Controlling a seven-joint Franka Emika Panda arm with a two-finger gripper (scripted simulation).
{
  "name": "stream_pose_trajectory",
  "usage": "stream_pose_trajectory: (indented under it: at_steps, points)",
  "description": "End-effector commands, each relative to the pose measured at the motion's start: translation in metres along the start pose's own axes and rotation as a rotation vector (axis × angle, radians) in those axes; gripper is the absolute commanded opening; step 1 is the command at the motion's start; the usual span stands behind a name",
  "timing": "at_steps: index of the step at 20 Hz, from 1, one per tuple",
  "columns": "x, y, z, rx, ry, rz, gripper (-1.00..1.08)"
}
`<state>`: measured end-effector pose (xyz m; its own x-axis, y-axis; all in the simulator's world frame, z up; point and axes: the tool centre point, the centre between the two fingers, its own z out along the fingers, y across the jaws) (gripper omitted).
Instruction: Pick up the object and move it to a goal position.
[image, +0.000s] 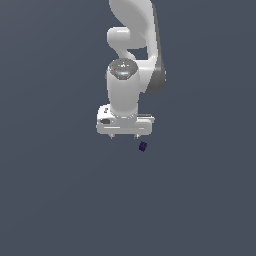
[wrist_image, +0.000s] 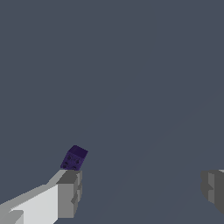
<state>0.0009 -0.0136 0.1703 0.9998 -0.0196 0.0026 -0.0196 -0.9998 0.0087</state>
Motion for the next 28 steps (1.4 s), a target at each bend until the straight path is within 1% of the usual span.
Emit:
stream_pose_trajectory:
  at_steps: [1,9,15,22,28]
  points:
    - [0.000,0.000,0.000,0.000,0.000,0.000,1.00]
    - [0.001,-0.006,0.003,-0.009,-0.005,-0.059,1.00]
    - [0.000,-0.007,0.004,-0.009,-0.005,-0.055,1.00]
    - [-0.002,-0.016,0.014,-0.006,-0.005,-0.006,1.00]
    - [-0.008,-0.032,0.030,-0.001,-0.004,0.078,1.00]
